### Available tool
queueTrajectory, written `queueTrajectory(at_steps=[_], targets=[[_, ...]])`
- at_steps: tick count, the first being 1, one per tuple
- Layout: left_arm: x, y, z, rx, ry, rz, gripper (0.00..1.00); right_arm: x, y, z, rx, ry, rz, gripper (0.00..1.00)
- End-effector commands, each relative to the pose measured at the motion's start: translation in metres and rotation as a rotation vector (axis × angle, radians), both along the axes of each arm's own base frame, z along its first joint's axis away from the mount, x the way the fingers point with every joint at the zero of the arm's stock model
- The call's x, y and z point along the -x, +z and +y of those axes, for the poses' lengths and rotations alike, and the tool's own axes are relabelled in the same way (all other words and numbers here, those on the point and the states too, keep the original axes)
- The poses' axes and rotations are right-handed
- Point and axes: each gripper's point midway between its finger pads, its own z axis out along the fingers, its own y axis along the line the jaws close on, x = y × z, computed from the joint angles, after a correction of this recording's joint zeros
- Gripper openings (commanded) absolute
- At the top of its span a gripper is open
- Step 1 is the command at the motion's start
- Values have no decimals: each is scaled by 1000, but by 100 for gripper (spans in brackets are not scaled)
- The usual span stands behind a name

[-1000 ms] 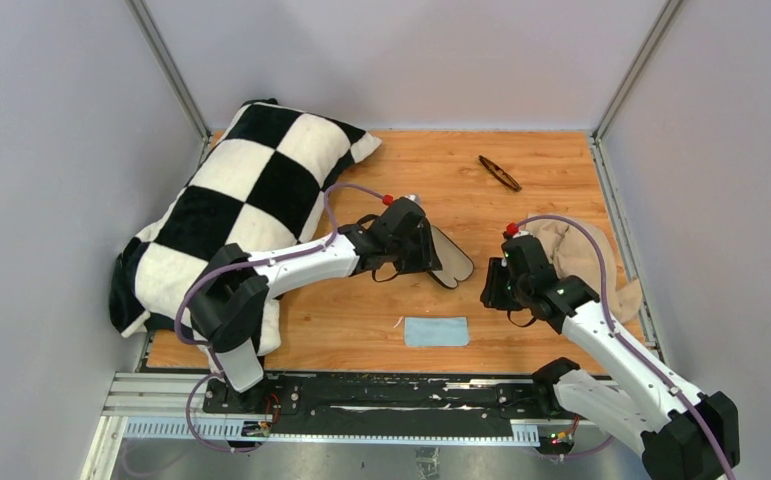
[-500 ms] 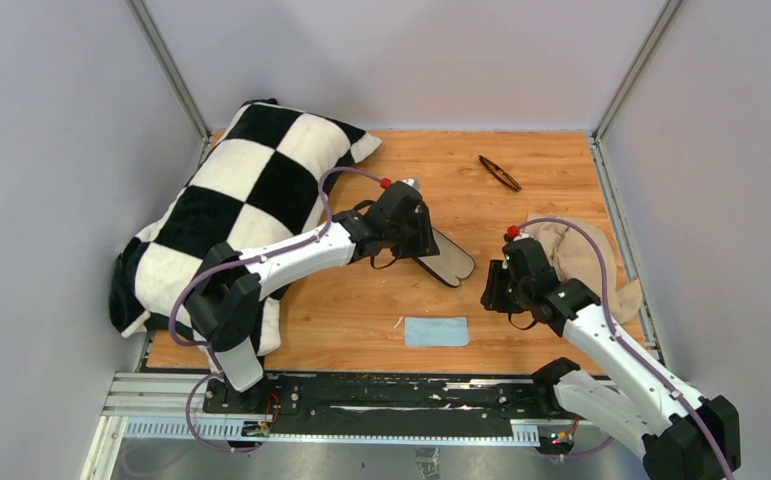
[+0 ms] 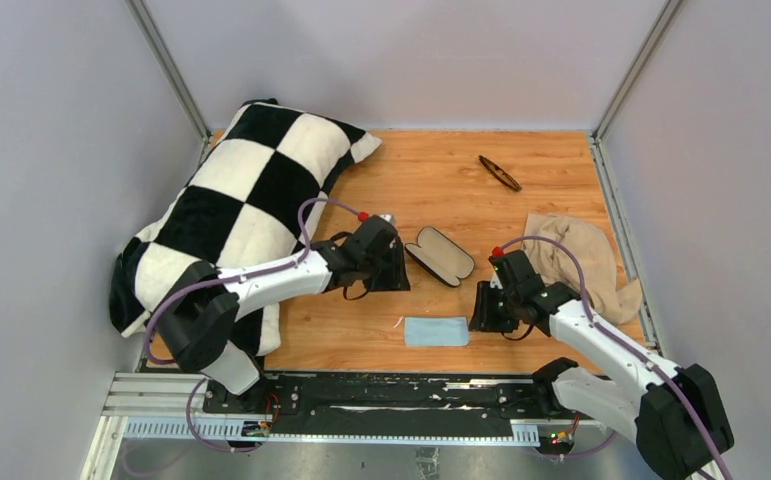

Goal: Organize the sunglasses
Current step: Pick up the glasses cleaning cloth from the center of the board.

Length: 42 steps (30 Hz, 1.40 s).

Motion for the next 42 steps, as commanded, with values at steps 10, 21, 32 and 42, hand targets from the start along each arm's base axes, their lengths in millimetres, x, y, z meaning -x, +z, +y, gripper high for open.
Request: queueTrajectory(at_steps=[10, 21, 32, 42], targets=[[71, -36, 1, 78, 22, 114, 50, 3, -28, 14, -17, 25, 94, 36], [97, -59, -11, 87, 20, 194, 49, 2, -34, 17, -17, 27, 102, 28], [104, -85, -11, 47, 43, 228, 38, 3, -31, 16, -20, 20, 92, 22], [98, -71, 4, -64, 50, 142, 40, 5, -31, 14, -17, 16, 92, 25]])
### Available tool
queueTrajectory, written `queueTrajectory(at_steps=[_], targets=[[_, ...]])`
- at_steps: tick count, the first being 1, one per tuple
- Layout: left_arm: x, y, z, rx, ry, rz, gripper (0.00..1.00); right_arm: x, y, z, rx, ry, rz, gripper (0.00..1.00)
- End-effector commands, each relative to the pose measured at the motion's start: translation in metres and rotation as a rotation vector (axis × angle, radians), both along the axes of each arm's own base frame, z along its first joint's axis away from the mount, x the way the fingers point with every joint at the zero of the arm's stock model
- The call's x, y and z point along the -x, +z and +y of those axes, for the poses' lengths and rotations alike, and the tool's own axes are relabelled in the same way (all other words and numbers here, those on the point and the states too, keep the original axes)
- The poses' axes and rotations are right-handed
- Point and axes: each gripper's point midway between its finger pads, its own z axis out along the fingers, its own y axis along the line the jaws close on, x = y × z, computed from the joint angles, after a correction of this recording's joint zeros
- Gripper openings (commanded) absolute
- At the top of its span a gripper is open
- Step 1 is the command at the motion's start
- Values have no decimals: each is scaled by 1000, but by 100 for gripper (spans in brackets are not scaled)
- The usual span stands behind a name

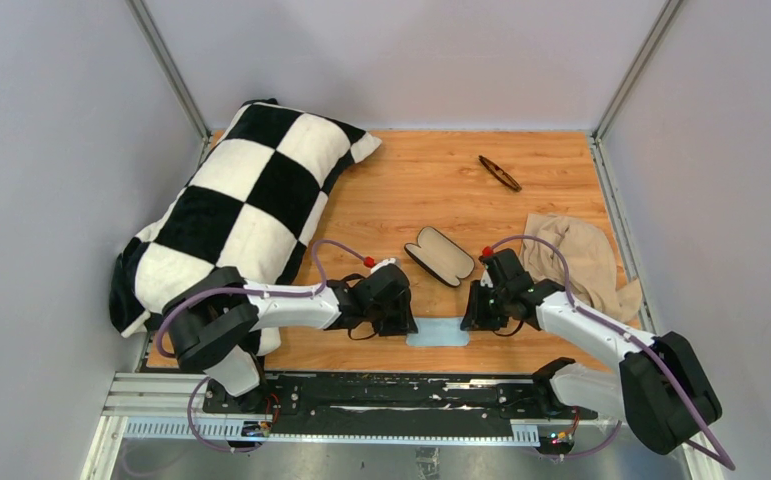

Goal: Organize the sunglasses
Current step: Pick up the glasses cleaning cloth from the center of the board.

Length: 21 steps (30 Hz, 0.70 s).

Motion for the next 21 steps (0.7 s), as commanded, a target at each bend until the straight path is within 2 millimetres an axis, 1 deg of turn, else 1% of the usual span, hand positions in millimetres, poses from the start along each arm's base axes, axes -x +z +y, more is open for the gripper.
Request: queueTrajectory(at_steps=[1, 4, 7, 10, 12, 16, 21], targets=[[-2, -1, 26, -145, 12, -59, 42, 11, -8, -9, 41, -9, 31, 25], [-3, 1, 32, -161, 23, -70, 45, 11, -8, -9, 41, -9, 28, 26], [0, -5, 34, -169, 29, -55, 46, 11, -7, -9, 41, -9, 27, 25], [3, -12, 28, -150, 15, -40, 46, 11, -7, -9, 42, -9, 28, 26], [6, -15, 20, -119, 2, -28, 46, 11, -7, -9, 42, -7, 26, 26], [11, -23, 9, -85, -15, 11, 42, 12, -7, -10, 45, -7, 26, 26], [11, -27, 12, -98, -6, 16, 33, 12, -5, -11, 48, -9, 21, 26]])
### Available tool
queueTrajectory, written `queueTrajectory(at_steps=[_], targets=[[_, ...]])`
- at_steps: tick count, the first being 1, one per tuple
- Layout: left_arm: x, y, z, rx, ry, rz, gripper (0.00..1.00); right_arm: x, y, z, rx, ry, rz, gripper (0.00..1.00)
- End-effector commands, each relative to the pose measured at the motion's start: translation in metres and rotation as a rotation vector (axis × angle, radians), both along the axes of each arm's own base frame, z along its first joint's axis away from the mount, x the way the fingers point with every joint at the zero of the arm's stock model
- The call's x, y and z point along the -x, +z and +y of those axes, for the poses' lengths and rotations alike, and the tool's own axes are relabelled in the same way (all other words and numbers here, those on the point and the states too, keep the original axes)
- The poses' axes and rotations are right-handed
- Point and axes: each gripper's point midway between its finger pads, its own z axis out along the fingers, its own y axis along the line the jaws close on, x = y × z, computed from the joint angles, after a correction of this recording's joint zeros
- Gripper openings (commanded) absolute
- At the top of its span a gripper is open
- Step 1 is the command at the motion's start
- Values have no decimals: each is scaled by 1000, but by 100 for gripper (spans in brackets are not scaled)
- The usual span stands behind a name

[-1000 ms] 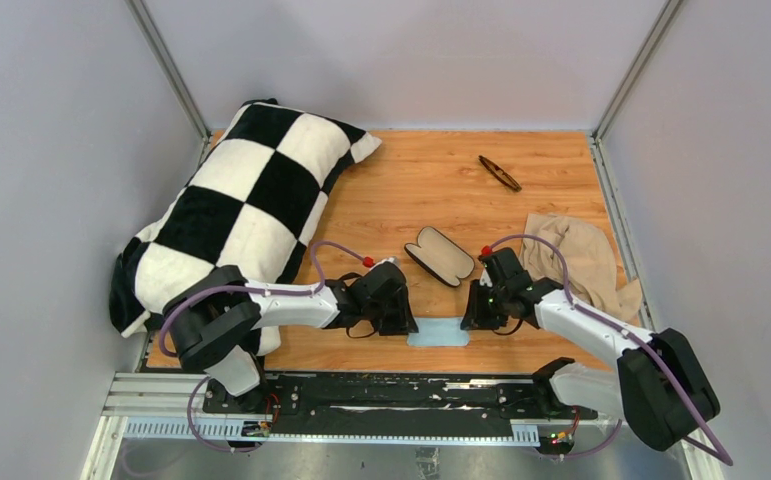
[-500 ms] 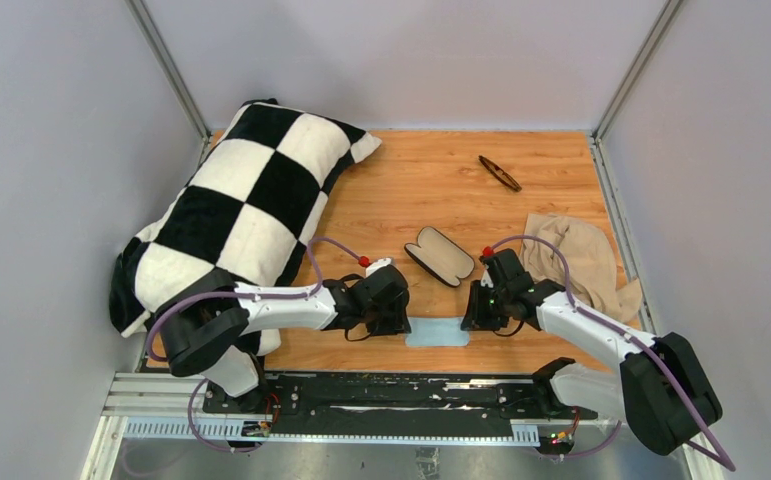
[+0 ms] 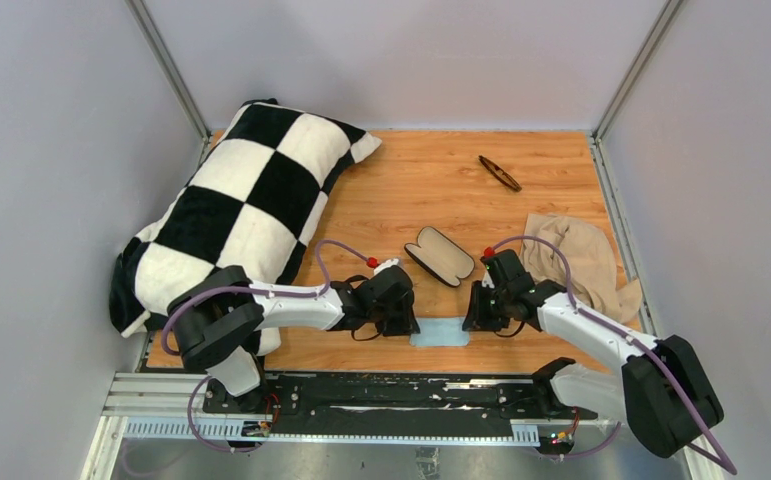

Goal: Organize the sunglasses
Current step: Pick up the glasses cleaning cloth from the center of the board.

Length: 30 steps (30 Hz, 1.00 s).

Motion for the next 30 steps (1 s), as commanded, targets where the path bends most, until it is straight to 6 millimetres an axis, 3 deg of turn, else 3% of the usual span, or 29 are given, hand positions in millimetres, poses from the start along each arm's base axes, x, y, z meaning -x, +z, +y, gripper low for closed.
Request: queueTrajectory(at_steps=[1, 12, 22, 30], targets=[[12, -26, 18, -92, -1, 39, 31, 12, -6, -9, 40, -4, 25, 26], [11, -26, 15, -89, -11, 38, 1, 20, -11, -6, 15, 11, 55, 33], [10, -24, 12, -80, -22, 30, 0, 22, -15, -2, 7, 36, 69, 29], [10, -22, 11, -74, -27, 24, 0, 18, -14, -3, 12, 15, 53, 12]])
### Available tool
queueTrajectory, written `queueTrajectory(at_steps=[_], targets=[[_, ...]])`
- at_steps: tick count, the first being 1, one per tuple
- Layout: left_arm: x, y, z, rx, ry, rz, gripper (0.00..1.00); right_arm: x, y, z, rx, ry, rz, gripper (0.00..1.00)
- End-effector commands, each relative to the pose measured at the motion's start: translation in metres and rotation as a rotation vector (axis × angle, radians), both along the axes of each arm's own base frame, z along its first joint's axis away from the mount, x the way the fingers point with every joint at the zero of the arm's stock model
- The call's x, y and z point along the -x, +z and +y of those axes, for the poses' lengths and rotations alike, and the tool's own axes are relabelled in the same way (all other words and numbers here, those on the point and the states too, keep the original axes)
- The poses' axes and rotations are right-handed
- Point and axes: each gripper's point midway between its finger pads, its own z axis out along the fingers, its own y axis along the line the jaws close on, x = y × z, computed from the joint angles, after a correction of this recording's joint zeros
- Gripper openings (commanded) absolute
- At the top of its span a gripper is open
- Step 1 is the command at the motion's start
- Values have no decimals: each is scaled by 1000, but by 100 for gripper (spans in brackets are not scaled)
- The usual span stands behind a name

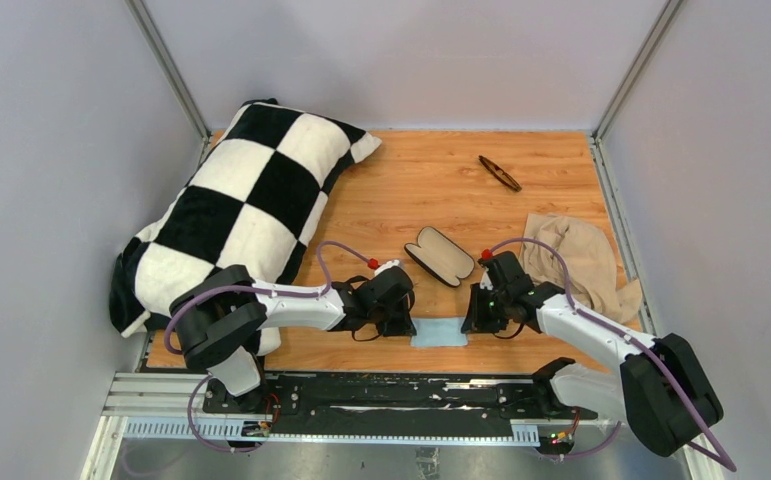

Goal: Organize the sunglasses
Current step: Pick up the glasses cleaning cloth from the center of the board.

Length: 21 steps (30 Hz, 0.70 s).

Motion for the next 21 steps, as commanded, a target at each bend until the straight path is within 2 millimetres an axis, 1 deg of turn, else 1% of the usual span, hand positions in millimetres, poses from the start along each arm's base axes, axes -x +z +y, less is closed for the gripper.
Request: queueTrajectory(at_steps=[1, 7, 13, 17, 21], targets=[[7, -18, 12, -77, -25, 7, 0, 12, -11, -8, 43, -5, 43, 10], [4, -13, 7, -66, -36, -6, 0, 11, -7, -4, 27, 1, 37, 0], [2, -3, 3, -44, -51, -31, 0, 7, 2, 1, 3, -4, 17, 0], [-5, 17, -2, -24, -68, -80, 0, 0, 17, 5, -19, -16, -11, 0], [-15, 40, -3, -37, -81, -139, 0, -11, 33, 7, -22, -40, -51, 0]])
